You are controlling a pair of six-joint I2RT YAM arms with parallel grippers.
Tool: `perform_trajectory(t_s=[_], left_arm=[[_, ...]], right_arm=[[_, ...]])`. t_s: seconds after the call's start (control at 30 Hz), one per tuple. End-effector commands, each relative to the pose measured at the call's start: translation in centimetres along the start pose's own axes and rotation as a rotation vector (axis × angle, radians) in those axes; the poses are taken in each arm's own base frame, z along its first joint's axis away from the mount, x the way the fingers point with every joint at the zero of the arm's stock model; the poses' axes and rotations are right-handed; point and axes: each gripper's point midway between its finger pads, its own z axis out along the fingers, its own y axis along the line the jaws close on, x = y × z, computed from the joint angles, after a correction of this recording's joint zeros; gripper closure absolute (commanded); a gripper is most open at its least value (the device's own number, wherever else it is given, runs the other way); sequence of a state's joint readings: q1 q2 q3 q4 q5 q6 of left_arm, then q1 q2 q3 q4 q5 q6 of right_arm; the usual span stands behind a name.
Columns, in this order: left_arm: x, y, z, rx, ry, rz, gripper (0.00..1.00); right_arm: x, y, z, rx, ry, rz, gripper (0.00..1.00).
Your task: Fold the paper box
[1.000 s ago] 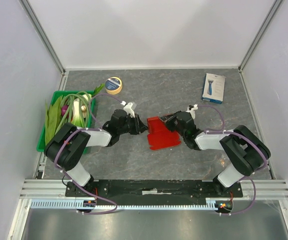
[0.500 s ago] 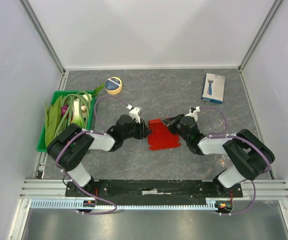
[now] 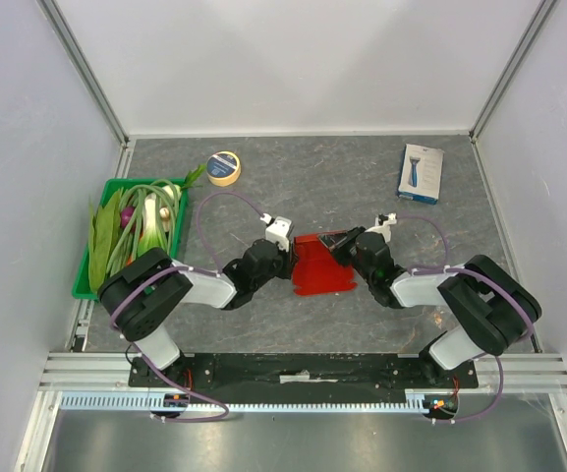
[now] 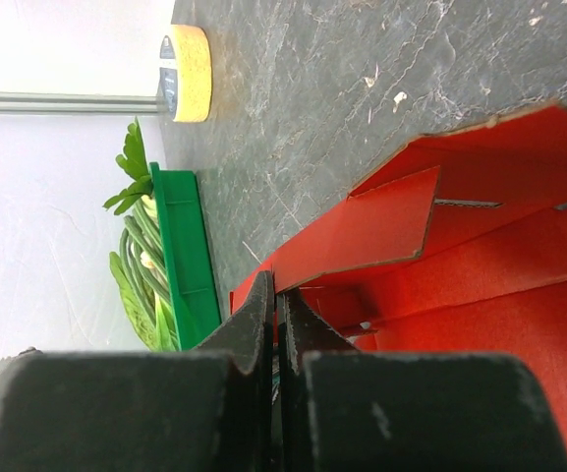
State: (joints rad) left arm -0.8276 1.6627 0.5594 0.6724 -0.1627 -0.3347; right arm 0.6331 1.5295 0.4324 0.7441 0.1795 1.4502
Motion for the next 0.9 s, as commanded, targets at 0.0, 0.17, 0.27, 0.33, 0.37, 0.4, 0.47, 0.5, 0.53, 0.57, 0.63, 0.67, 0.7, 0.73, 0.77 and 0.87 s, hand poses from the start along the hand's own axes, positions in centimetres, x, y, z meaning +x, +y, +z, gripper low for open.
perform_trajectory(t_s=[0.0, 0.17, 0.27, 0.33, 0.37, 0.4, 0.47, 0.5, 0.53, 0.57, 0.63, 0.67, 0.7, 0.73, 0.77, 0.87], left_arm=[[-5.3, 1.0, 0.4, -0.086, -0.228, 0.030, 0.72], [-5.9, 0.9, 0.6, -0.082, -0.260, 0.068, 0.62], [-6.2, 0.9, 1.0, -0.092, -0.268, 0.102, 0.64], [-6.3, 1.1, 1.3, -0.106, -0.270, 0.112, 0.70], [-6.4, 1.1, 1.4, -0.103, -0.272, 0.120, 0.71], [-6.5, 1.0, 1.4, -0.102, -0.275, 0.120, 0.74], [-6.5, 1.1, 1.7, -0.125, -0.275, 0.126, 0.76], [-6.4, 1.2, 1.8, -0.138, -0.270, 0.129, 0.77], [-6.6, 1.1, 2.0, -0.147, -0.274, 0.128, 0.78], [-6.2, 1.6, 2.1, -0.178, -0.269, 0.130, 0.79], [-6.1, 1.4, 2.3, -0.194, -0.270, 0.138, 0.82], [-5.8, 1.9, 2.4, -0.238, -0.267, 0.142, 0.85], [-5.9, 1.7, 2.5, -0.256, -0.269, 0.146, 0.87], [-5.8, 1.8, 2.5, -0.283, -0.266, 0.161, 0.90], [-5.4, 2.8, 2.5, -0.364, -0.266, 0.172, 0.94], [-4.1, 4.1, 3.0, -0.537, -0.255, 0.258, 0.98]], right_arm=[[1.6, -3.2, -0.5, 0.092, 0.041, -0.030, 1.00], [1.8, -3.3, -0.6, 0.092, 0.050, -0.024, 1.00], [1.9, -3.3, -0.7, 0.091, 0.054, -0.021, 1.00], [1.9, -3.2, -0.7, 0.089, 0.055, -0.012, 1.00], [1.9, -3.1, -0.7, 0.086, 0.056, -0.008, 1.00], [1.9, -3.2, -0.7, 0.089, 0.058, -0.009, 1.00], [2.1, -3.3, -0.8, 0.091, 0.061, 0.001, 1.00], [2.0, -3.3, -0.8, 0.092, 0.059, 0.008, 1.00], [2.1, -3.5, -0.8, 0.096, 0.063, 0.013, 1.00], [2.2, -3.4, -0.8, 0.095, 0.065, 0.019, 1.00], [2.3, -3.5, -0.8, 0.098, 0.067, 0.025, 1.00], [2.4, -3.5, -0.8, 0.103, 0.067, 0.037, 1.00], [2.4, -3.6, -0.8, 0.106, 0.065, 0.042, 1.00], [2.5, -3.8, -0.9, 0.115, 0.061, 0.045, 1.00], [2.6, -3.8, -1.0, 0.120, 0.060, 0.069, 1.00], [3.3, -3.9, -1.4, 0.133, 0.050, 0.121, 1.00]])
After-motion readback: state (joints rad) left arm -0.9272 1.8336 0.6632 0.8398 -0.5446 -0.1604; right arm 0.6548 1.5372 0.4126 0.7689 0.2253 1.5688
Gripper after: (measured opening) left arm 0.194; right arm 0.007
